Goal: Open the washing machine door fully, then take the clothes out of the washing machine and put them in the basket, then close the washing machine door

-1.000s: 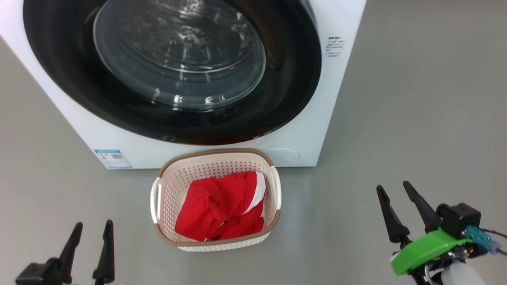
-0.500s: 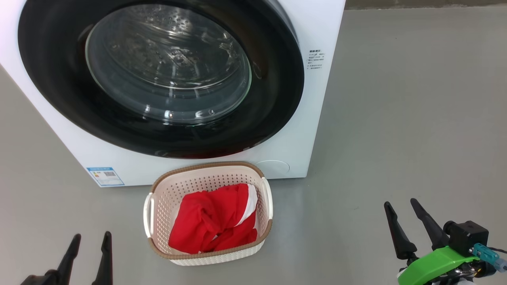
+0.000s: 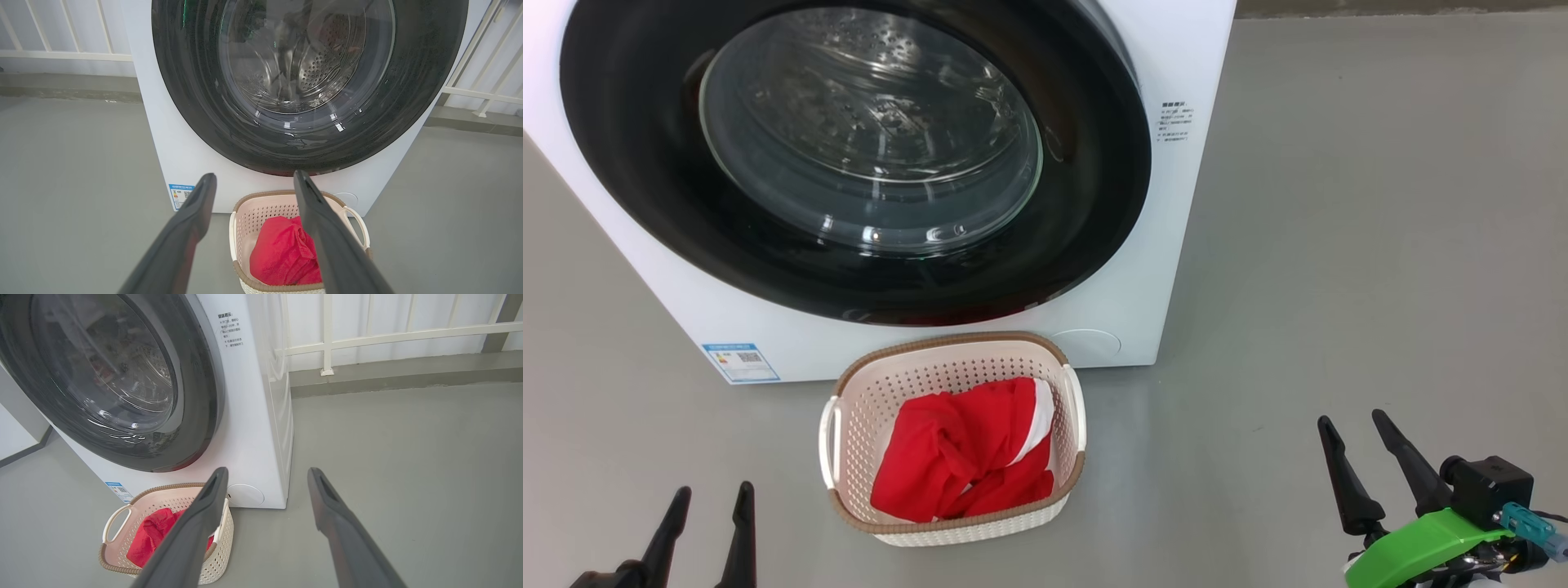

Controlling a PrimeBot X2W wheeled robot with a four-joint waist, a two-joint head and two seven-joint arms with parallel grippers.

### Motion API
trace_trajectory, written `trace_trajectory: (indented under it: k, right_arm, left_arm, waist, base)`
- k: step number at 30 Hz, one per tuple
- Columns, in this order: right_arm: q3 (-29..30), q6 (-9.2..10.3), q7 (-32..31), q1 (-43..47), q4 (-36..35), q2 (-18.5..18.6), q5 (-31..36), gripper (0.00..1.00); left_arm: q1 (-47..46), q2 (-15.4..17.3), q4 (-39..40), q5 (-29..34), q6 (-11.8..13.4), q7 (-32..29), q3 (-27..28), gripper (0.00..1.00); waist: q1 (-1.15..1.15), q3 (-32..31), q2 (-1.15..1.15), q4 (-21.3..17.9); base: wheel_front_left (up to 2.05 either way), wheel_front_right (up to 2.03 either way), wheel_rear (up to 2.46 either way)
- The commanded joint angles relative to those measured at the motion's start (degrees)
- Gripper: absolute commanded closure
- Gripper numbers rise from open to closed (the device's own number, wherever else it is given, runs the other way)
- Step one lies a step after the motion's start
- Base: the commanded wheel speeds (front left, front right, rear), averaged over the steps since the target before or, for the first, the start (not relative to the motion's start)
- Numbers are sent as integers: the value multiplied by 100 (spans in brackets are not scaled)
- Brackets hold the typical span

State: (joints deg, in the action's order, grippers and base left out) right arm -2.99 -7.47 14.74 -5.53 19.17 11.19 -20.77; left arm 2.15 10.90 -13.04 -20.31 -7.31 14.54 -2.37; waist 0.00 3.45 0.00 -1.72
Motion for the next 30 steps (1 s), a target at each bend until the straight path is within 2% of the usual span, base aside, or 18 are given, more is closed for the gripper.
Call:
trace_trajectory:
  k: [1, 9, 10, 17, 21, 25, 30]
  right_arm:
    - [-106, -2, 26, -58, -155, 71, 29, 0]
    - [-129, -2, 26, -100, -161, 39, 40, 0]
    - [-4, 0, 0, -4, -10, -24, 1, 100]
    - [-26, 0, -9, 207, 462, -249, -9, 100]
    - [-9, 0, -54, 217, 457, -271, -162, 100]
    - [22, 0, -121, 216, 419, -288, -392, 100]
    - [59, 0, -204, 201, 387, -310, -678, 100]
  left_arm:
    - [-134, 132, 154, 49, -18, 46, 201, 0]
    - [-165, 118, 147, 68, -18, 46, 226, 0]
    - [-4, -2, 3, 21, -1, -1, 13, 100]
    - [32, -358, -443, -11, 0, -45, -125, 100]
    - [22, -382, -444, -167, 0, -86, -113, 100]
    - [2, -393, -428, -401, -1, -149, -86, 100]
    - [-38, -406, -422, -692, -2, -226, -51, 100]
  waist:
    - [0, 5, 0, -1]
    - [0, 46, 0, -13]
    - [0, 54, 0, -12]
    - [0, 56, 0, -12]
    - [1, 49, 0, -9]
    - [13, 21, 0, -2]
    - [1, 17, 0, 5]
  base:
    - [0, 0, 0]
    - [0, 0, 0]
    - [0, 0, 0]
    - [0, 0, 0]
    - [0, 0, 0]
    - [0, 0, 0]
    - [0, 0, 0]
